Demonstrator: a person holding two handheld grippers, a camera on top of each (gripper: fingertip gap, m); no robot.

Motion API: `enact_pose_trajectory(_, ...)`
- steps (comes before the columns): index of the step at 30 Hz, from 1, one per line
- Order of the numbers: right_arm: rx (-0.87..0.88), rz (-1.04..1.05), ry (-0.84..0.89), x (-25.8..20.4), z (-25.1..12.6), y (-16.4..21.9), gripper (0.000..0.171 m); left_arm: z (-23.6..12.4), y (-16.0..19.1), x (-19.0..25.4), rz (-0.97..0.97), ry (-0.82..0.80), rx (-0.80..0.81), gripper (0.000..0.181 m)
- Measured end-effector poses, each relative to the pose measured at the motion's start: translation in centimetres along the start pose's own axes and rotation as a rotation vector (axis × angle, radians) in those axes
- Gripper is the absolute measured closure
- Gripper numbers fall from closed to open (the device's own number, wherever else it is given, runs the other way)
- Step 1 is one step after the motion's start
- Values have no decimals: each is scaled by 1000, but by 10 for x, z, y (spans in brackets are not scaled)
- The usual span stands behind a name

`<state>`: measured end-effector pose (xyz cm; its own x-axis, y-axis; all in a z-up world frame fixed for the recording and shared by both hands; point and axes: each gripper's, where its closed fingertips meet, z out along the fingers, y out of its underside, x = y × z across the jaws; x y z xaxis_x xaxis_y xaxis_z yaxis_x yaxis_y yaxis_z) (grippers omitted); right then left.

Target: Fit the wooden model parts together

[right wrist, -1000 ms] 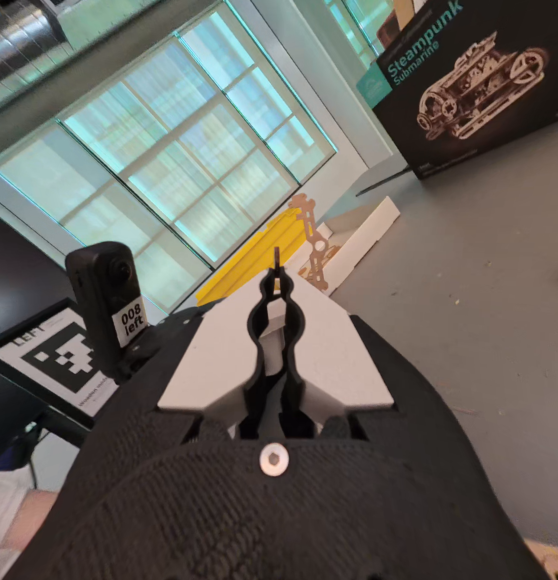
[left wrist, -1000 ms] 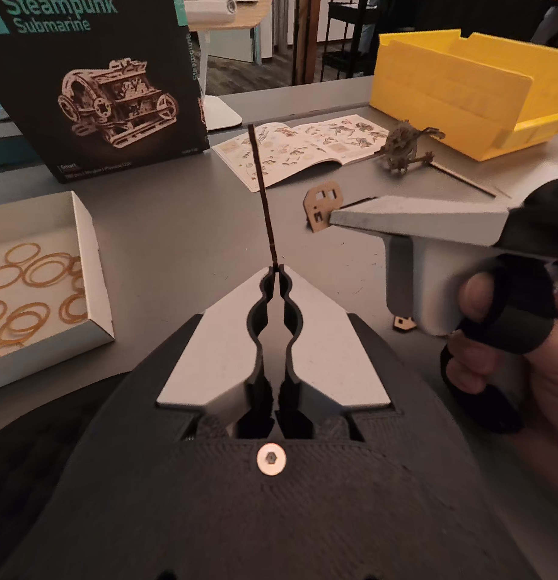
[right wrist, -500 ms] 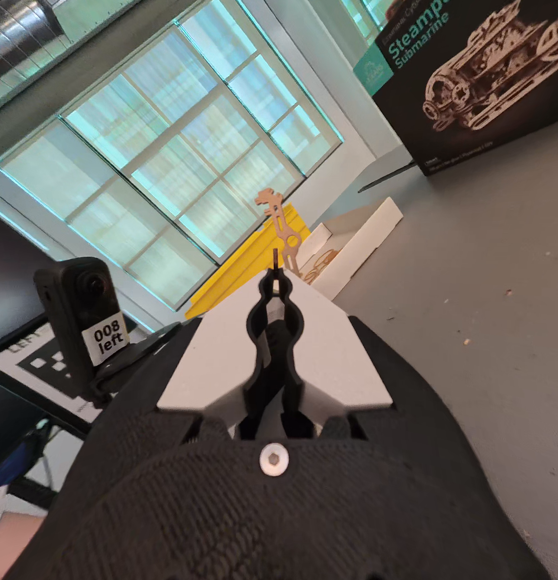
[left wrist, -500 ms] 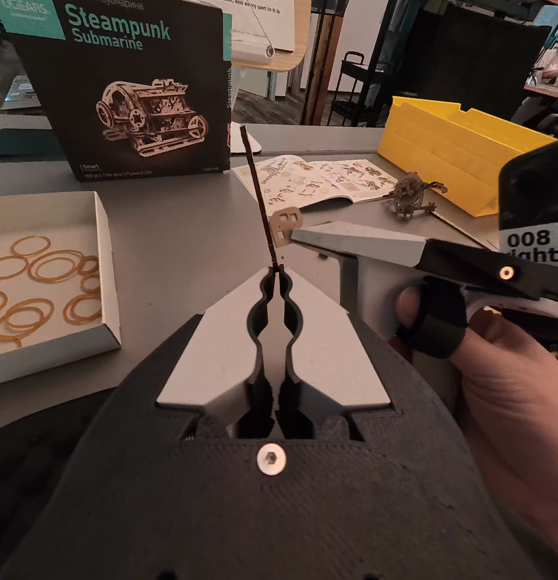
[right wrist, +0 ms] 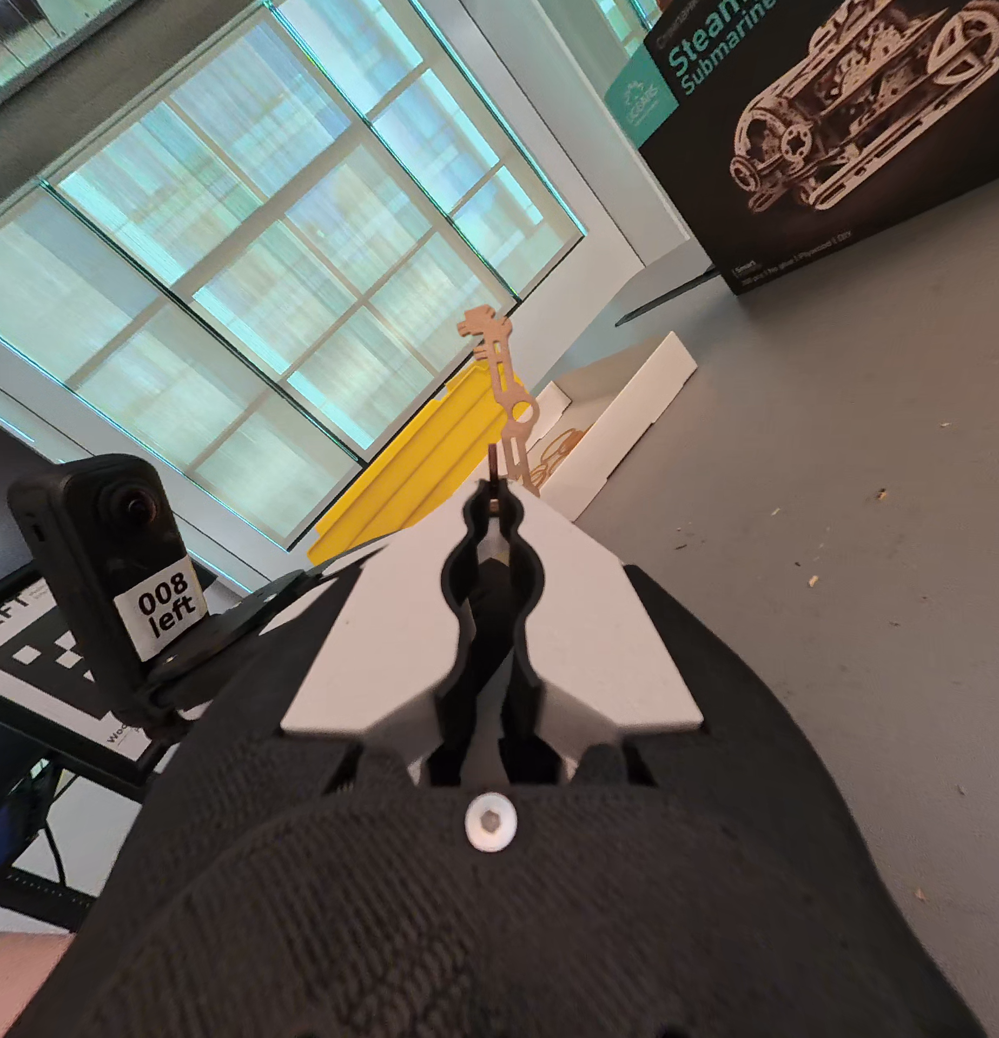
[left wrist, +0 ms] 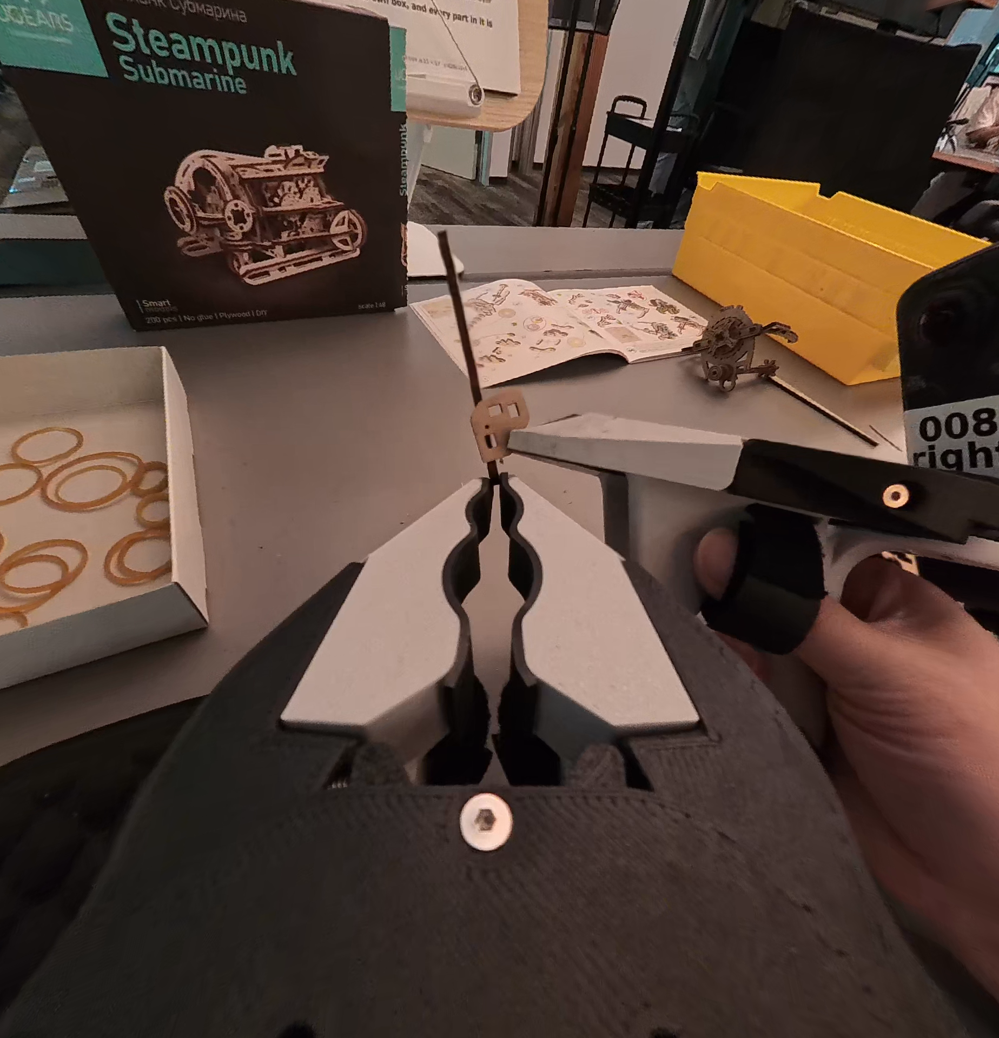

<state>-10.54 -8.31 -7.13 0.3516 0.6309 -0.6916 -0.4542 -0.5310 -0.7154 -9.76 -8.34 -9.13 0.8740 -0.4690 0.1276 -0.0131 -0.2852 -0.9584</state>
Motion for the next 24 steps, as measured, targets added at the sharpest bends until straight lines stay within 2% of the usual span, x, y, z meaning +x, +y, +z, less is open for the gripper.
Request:
enact_pose_trajectory(9,32,29,42,5,-1,-1,170,0,1,2,44,-14,-2,181)
enact_pose_trajectory(14,34,166,35,9,-4,3,170,-1,2,10,115,-13,-2,181)
enact_pose_trajectory(20,11,325,11,14,-18,7,170,-7,19,18,150,14,-110,181)
enact_pose_trajectory(24,-79,351,-10,8,-31,11,170,-20,25,27,110,92,-171,181)
